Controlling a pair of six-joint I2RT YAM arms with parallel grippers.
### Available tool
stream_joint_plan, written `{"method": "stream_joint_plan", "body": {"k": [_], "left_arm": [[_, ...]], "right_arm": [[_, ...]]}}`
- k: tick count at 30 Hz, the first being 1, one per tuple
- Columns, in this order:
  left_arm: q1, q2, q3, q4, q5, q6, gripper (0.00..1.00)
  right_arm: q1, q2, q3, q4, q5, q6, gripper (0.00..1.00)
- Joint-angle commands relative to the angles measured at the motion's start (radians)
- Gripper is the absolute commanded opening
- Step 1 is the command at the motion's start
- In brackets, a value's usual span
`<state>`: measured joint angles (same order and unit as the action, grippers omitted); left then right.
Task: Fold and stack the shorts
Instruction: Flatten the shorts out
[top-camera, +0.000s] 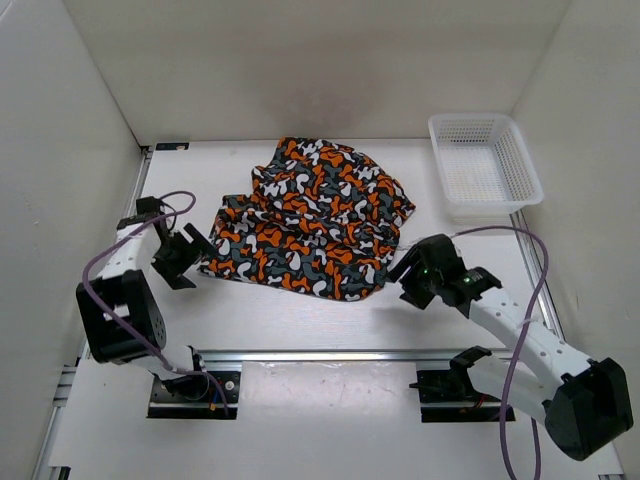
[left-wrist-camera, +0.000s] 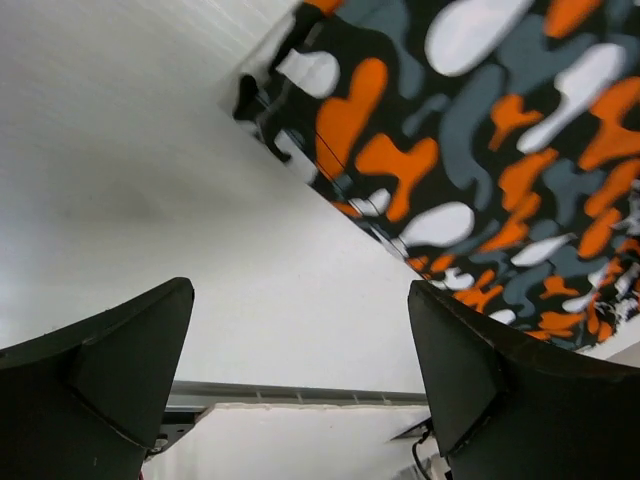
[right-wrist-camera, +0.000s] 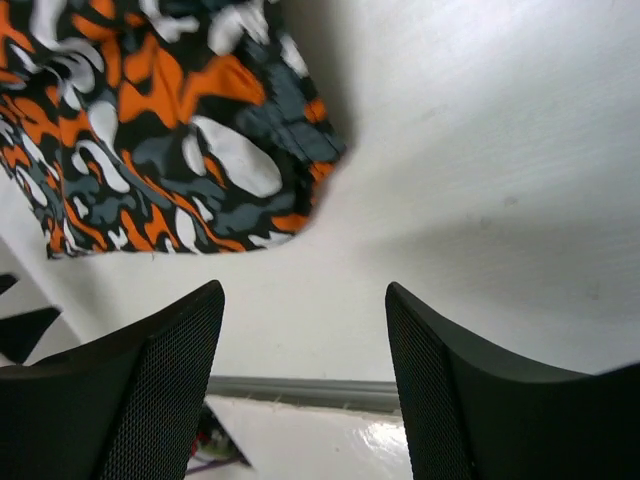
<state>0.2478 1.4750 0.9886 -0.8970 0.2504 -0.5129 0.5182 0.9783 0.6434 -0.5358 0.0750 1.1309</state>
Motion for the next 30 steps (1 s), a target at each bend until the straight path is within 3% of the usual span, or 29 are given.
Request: {"method": "stream_joint_plan", "body": {"k": [1,7,11,12,13,16,19,20,23,24,30], "left_arm": [[-0.005,0.101,0.021,0.036,-0.016,-0.005,1.0],[-0.005,0.246,0.064,0.095,0.007,-0.015,0.9],[-0.024,0.303,0.102,0.104,0.047,0.005,0.52],[-0.034,0.303,0.102,0.104,0.047,0.016,0.2],[-0.035,0.317,0.102,0.104,0.047,0.016,0.1],[-0.035,0.317,0.102,0.104,0.056,0.016,0.1],[-0.035,0.263,0.082,0.104,0.056,0.016,0.1],[-0.035,0.233,0.082,0.104,0.056,0.016,0.1],[-0.035,0.171,0.073,0.095,0.066,0.016,0.1],[-0.035,0.157,0.073,0.095,0.078,0.016,0.1],[-0.035,0.023,0.073,0.049,0.105,-0.005,0.1]], "right_arm": [[-0.003,-0.023,-0.108,0.083,-0.142,0.092,0.71],[-0.003,0.042,-0.16,0.235,-0.207,0.129,0.71],[-0.003,0.123,-0.172,0.363,-0.216,0.147,0.71],[-0.003,0.15,-0.172,0.385,-0.216,0.147,0.71],[-0.003,0.213,-0.172,0.402,-0.216,0.147,0.69],[0.006,0.345,-0.128,0.47,-0.207,0.147,0.63],[0.016,0.474,-0.029,0.459,-0.158,0.075,0.48],[-0.001,0.505,0.011,0.388,-0.135,0.049,0.33],[-0.055,0.586,0.139,0.248,-0.124,-0.04,0.05],[-0.085,0.574,0.151,0.226,-0.124,-0.055,0.0],[-0.223,0.313,0.151,-0.013,-0.019,-0.181,0.0]]}}
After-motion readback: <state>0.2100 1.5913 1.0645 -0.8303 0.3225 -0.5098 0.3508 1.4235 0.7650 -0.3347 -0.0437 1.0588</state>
